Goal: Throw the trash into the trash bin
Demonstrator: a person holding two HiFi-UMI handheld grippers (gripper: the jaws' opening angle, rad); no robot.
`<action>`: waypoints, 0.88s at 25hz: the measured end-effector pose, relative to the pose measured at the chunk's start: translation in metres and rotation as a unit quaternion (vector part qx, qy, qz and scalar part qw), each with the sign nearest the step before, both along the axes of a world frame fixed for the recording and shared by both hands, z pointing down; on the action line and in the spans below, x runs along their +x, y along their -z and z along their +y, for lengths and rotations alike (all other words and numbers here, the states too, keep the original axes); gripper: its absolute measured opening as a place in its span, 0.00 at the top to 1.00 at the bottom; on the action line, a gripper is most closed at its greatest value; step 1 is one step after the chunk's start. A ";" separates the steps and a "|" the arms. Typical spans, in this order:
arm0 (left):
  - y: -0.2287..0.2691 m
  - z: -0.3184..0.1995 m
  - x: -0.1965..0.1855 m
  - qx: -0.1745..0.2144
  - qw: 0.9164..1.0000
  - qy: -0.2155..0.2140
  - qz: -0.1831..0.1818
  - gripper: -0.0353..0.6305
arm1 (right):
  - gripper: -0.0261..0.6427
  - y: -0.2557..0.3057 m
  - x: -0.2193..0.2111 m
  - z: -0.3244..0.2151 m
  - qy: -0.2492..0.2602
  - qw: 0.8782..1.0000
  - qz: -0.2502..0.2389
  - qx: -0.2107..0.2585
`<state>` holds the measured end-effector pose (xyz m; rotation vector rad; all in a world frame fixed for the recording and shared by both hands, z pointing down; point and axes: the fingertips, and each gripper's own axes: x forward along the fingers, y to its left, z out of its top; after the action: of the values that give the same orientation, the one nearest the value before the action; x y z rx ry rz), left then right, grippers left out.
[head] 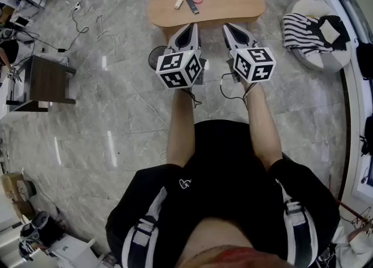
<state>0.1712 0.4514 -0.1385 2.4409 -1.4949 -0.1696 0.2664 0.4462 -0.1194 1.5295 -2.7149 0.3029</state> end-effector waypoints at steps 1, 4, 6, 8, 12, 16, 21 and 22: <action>0.000 -0.001 -0.001 -0.002 1.000 0.002 -0.004 0.94 | 0.94 0.003 0.001 -0.001 -0.005 1.000 -0.003 0.004; -0.001 -0.006 -0.006 -0.009 1.000 0.012 -0.019 0.94 | 0.94 0.011 0.005 -0.002 -0.028 0.999 0.002 0.023; -0.003 -0.009 -0.010 -0.013 0.999 0.023 -0.022 0.94 | 0.94 0.013 0.006 -0.004 -0.043 0.998 0.024 0.034; -0.002 -0.011 -0.014 -0.011 0.999 0.026 -0.015 0.94 | 0.94 0.016 0.005 -0.006 -0.048 0.998 0.026 0.039; -0.001 -0.013 -0.017 -0.009 1.000 0.026 -0.015 0.94 | 0.94 0.015 0.007 -0.011 -0.052 0.998 0.009 0.033; 0.000 -0.011 -0.028 -0.004 1.000 0.030 -0.006 0.94 | 0.94 0.013 0.002 -0.013 -0.050 0.998 0.008 0.030; 0.005 -0.014 -0.038 0.004 1.000 0.027 -0.013 0.94 | 0.94 0.017 -0.010 -0.018 -0.046 0.998 0.008 0.031; 0.004 -0.014 -0.040 0.003 0.999 0.029 -0.017 0.94 | 0.94 0.016 -0.012 -0.017 -0.045 0.999 0.009 0.030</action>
<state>0.1315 0.4376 -0.1422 2.4175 -1.5837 -0.1468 0.2547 0.4289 -0.1353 1.6637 -2.6708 0.2099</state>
